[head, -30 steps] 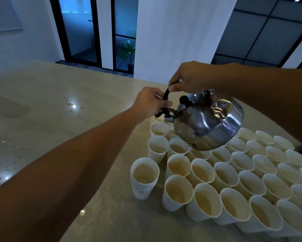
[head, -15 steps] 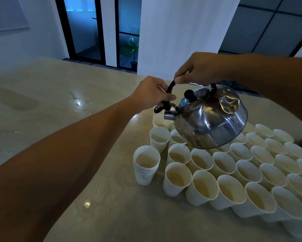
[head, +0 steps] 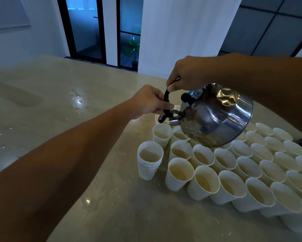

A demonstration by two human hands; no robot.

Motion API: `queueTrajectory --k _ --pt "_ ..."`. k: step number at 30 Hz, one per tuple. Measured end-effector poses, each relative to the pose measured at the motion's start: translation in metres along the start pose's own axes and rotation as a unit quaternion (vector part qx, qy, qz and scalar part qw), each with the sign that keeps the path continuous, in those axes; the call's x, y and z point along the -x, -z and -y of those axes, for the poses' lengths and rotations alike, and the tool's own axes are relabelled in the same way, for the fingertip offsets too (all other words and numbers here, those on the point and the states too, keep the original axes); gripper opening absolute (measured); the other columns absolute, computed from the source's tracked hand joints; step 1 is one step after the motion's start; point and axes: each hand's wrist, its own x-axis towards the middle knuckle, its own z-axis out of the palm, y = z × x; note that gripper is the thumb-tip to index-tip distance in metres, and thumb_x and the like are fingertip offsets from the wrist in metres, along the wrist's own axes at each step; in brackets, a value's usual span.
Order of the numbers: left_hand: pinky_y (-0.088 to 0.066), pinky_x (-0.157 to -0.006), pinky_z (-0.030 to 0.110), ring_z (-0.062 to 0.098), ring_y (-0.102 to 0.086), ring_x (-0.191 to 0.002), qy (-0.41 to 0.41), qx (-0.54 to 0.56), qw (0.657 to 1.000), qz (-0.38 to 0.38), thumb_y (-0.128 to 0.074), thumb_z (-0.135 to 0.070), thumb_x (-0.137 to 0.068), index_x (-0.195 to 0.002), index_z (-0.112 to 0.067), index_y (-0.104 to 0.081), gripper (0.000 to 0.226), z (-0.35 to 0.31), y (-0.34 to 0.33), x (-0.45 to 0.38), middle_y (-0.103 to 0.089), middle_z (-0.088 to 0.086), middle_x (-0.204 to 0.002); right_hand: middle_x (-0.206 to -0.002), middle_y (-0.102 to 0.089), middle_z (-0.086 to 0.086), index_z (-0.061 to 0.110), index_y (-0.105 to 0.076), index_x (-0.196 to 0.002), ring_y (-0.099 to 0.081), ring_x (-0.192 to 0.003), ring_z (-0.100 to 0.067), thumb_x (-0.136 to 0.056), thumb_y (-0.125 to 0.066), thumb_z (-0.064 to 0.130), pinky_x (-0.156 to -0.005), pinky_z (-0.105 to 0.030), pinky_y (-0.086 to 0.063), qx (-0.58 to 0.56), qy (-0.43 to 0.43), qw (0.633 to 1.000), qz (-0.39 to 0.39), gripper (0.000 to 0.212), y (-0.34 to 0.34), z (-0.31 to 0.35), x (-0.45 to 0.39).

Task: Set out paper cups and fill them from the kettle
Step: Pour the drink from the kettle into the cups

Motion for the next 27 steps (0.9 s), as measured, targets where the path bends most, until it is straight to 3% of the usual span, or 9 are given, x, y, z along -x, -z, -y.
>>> queueTrajectory --k 3,5,7,12,20,27 --pt "-0.061 -0.073 0.030 0.026 -0.075 -0.081 0.003 0.014 1.000 0.009 -0.081 -0.003 -0.077 -0.098 0.008 -0.069 0.027 0.004 0.001 0.002 -0.074 0.019 -0.089 -0.095 -0.066 0.015 0.028 -0.071 -0.119 -0.053 -0.088 -0.014 -0.098 -0.056 0.041 -0.079 -0.026 -0.037 0.020 0.006 1.000 0.013 0.029 0.001 0.005 -0.003" --pt "-0.061 -0.073 0.029 0.027 -0.075 -0.082 0.006 0.025 1.000 0.013 -0.081 -0.002 -0.077 -0.098 0.009 -0.068 0.027 0.006 0.001 0.003 -0.073 0.020 -0.090 -0.112 -0.069 0.009 0.027 -0.071 -0.119 -0.053 -0.093 -0.014 -0.098 -0.056 0.041 -0.082 -0.027 -0.039 0.029 0.005 0.999 0.020 0.029 0.001 0.009 -0.005" --pt "-0.061 -0.073 0.029 0.027 -0.075 -0.082 0.011 0.035 0.999 0.018 -0.080 0.000 -0.077 -0.100 0.010 -0.068 0.028 0.008 0.002 0.003 -0.073 0.021 -0.091 -0.116 -0.069 0.008 0.027 -0.071 -0.120 -0.054 -0.096 -0.015 -0.098 -0.057 0.041 -0.086 -0.028 -0.042 0.035 0.001 0.999 0.028 0.030 0.000 0.013 -0.008" --pt "-0.061 -0.077 0.032 0.028 -0.075 -0.085 0.030 0.055 0.998 0.032 -0.079 0.003 -0.077 -0.100 0.010 -0.067 0.026 0.012 0.003 0.002 -0.074 0.017 -0.087 -0.111 -0.071 0.005 0.027 -0.074 -0.114 -0.062 -0.099 -0.023 -0.096 -0.058 0.043 -0.094 -0.040 -0.052 0.061 -0.001 0.997 0.041 0.028 -0.002 0.018 -0.015" --pt "-0.060 -0.075 0.029 0.028 -0.074 -0.089 0.050 0.080 0.994 0.051 -0.075 0.007 -0.078 -0.106 0.014 -0.064 0.031 0.019 0.006 -0.001 -0.073 0.020 -0.094 -0.113 -0.071 0.005 0.024 -0.073 -0.116 -0.062 -0.103 -0.022 -0.098 -0.056 0.043 -0.096 -0.040 -0.051 0.082 0.016 0.995 0.056 0.032 -0.005 0.028 -0.021" --pt "-0.060 -0.077 0.029 0.029 -0.074 -0.092 0.054 0.104 0.991 0.068 -0.074 0.007 -0.080 -0.108 0.016 -0.063 0.031 0.025 0.009 -0.003 -0.073 0.020 -0.096 -0.101 -0.071 0.003 0.022 -0.075 -0.109 -0.065 -0.093 -0.026 -0.098 -0.054 0.045 -0.090 -0.043 -0.054 0.124 0.013 0.989 0.083 0.033 -0.006 0.035 -0.031"
